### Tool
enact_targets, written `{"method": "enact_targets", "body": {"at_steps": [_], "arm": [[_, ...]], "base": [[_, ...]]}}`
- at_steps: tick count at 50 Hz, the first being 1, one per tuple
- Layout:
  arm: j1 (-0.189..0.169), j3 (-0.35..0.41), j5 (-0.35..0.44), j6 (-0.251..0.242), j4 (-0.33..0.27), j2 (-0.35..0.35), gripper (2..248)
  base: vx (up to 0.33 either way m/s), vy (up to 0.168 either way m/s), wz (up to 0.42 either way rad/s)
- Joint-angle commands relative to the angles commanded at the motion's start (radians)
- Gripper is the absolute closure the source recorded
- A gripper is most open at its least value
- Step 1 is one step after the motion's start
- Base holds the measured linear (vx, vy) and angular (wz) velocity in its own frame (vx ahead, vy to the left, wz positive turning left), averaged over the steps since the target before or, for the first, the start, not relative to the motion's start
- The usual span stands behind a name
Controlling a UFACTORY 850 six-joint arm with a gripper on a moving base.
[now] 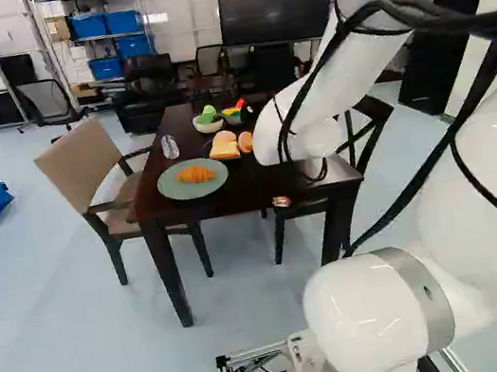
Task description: Move the croissant to the empty plate
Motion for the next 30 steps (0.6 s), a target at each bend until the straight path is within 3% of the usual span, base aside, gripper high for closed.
{"method": "enact_targets", "body": {"at_steps": [30], "arm": [[0.001, 0.146, 0.220, 0.097, 0.009, 0.049, 3]], "base": [[0.000, 0.000, 0.000]]}}
